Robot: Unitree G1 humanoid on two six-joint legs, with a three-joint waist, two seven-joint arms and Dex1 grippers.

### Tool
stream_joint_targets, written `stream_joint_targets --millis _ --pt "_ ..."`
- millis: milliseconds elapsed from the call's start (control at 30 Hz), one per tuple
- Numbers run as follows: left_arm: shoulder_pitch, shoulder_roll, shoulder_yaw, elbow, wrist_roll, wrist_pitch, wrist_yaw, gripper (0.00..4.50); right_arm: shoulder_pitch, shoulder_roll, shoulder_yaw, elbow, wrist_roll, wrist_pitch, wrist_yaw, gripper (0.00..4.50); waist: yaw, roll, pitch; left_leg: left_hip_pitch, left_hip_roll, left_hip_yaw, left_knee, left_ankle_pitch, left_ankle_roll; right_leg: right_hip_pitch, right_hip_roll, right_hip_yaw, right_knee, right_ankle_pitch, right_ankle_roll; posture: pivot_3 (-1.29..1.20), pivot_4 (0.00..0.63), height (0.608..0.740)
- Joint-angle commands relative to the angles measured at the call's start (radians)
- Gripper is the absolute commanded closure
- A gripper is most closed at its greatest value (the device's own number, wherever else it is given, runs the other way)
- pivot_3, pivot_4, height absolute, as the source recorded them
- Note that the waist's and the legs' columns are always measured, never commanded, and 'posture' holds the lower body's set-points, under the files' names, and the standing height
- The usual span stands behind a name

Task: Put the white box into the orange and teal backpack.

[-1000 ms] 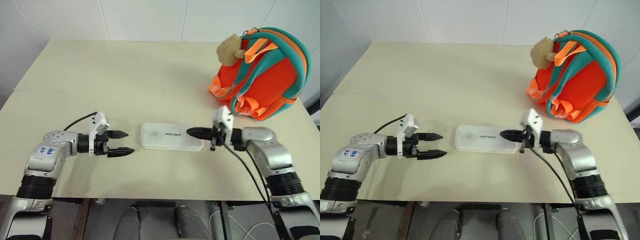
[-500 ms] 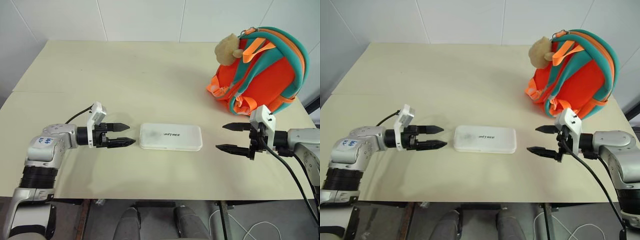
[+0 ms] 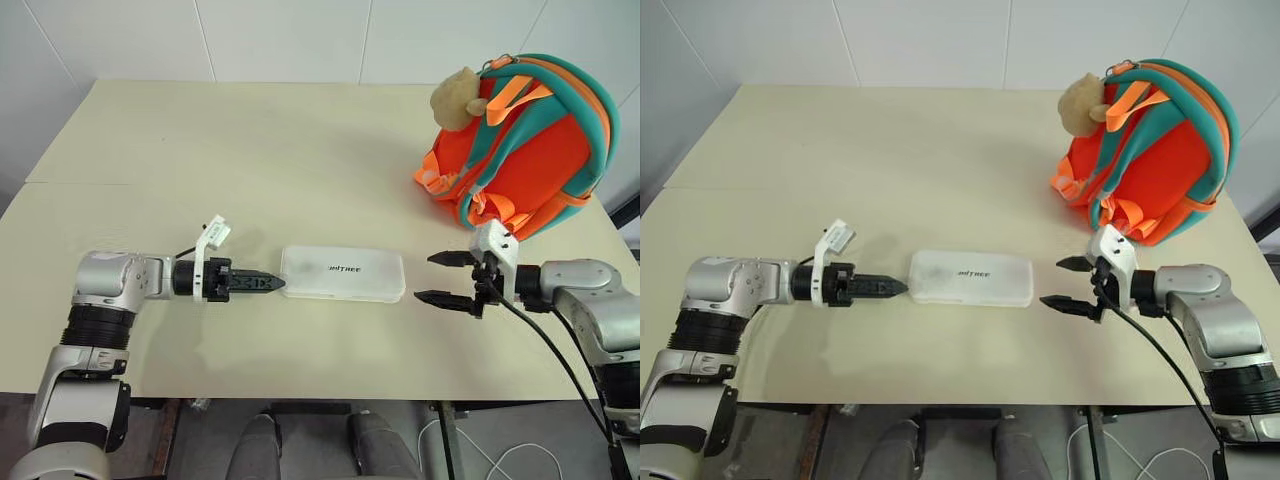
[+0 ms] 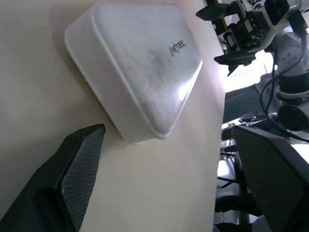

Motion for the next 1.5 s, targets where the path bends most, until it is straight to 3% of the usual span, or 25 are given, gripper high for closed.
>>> stream_joint_targets --millis 33,367,467,833,1500 --pt "-0.035 -0.015 0.002 0.004 -0.018 0.051 0.022 0.0 -0.018 0.017 0.034 -0.019 -0.013 0.0 0.001 0.01 0.0 0.0 0.0 0.0 0.0 0.0 0.0 0.0 0.0 0.0 0.0 0.0 0.0 0.0 0.0 0.0 0.15 0.74" --pt "-0.031 -0.042 -0.008 -0.004 -0.019 0.067 0.045 0.0 -0.03 0.08 0.062 -0.002 -0.015 0.004 -0.006 0.01 -0.001 0.0 0.0 0.0 0.0 0.0 0.0 0.0 0.0 0.0 0.0 0.0 0.001 0.0 0.0 0.0 0.15 0.74" --pt "-0.04 -0.068 0.018 0.043 0.044 0.003 0.149 0.0 -0.036 0.087 0.061 0.0 -0.021 -0.004 -0.007 0.01 0.003 0.0 0.0 0.0 0.0 0.0 0.001 0.0 0.0 0.001 0.0 0.0 0.0 0.0 0.0 0.0 0.15 0.74" --pt "-0.049 0.029 0.005 -0.029 0.001 0.084 0.135 0.0 -0.027 0.07 0.046 0.015 -0.029 -0.023 0.0 0.01 -0.004 0.0 0.0 0.001 -0.001 -0.001 0.004 0.0 0.0 0.003 0.0 0.0 0.0 0.002 0.002 0.0 0.15 0.74" --pt "-0.085 -0.16 0.095 0.15 -0.065 0.291 0.208 0.0 -0.073 0.126 0.077 0.037 -0.033 -0.044 0.008 0.01 0.001 0.0 0.0 0.001 -0.002 -0.002 0.005 0.0 0.0 0.005 -0.001 -0.001 -0.001 0.001 0.003 0.0 0.15 0.74"
